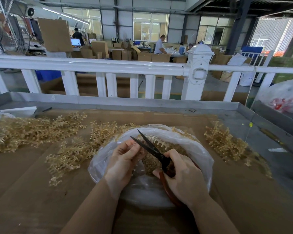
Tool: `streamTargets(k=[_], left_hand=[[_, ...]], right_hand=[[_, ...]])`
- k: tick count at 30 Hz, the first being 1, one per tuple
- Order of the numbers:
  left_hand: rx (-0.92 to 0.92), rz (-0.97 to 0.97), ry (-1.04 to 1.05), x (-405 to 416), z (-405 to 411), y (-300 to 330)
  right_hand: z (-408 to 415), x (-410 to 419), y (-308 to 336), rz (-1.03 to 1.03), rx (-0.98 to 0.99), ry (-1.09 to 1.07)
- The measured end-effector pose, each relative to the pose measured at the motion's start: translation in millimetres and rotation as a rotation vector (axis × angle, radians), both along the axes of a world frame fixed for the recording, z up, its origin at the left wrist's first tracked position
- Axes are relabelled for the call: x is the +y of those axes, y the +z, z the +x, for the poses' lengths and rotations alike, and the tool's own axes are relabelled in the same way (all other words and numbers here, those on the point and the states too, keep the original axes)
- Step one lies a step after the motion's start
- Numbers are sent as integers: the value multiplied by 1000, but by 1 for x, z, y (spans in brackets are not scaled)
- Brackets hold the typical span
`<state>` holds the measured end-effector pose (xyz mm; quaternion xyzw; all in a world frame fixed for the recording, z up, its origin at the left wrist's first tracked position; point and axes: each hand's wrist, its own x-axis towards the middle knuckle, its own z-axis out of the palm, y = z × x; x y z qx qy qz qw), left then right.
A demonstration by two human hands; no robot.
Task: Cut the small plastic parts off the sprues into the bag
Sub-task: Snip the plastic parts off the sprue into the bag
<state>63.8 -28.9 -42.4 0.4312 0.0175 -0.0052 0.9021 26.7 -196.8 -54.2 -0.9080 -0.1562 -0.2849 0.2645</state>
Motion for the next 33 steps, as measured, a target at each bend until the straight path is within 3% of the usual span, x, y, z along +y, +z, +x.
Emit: streamTargets(k=[7, 16, 22, 33], left_hand=[[65, -23, 74, -1, 2, -2], [16, 55, 85, 0, 0, -1], [46, 82, 100, -2, -3, 4], [145, 136, 142, -1, -3, 5]], right_hand=[[1, -1, -1, -29, 12, -2], [1, 0, -2, -57, -33, -27], [0, 0, 0, 47, -134, -36], [-1, 1, 1, -87, -88, 2]])
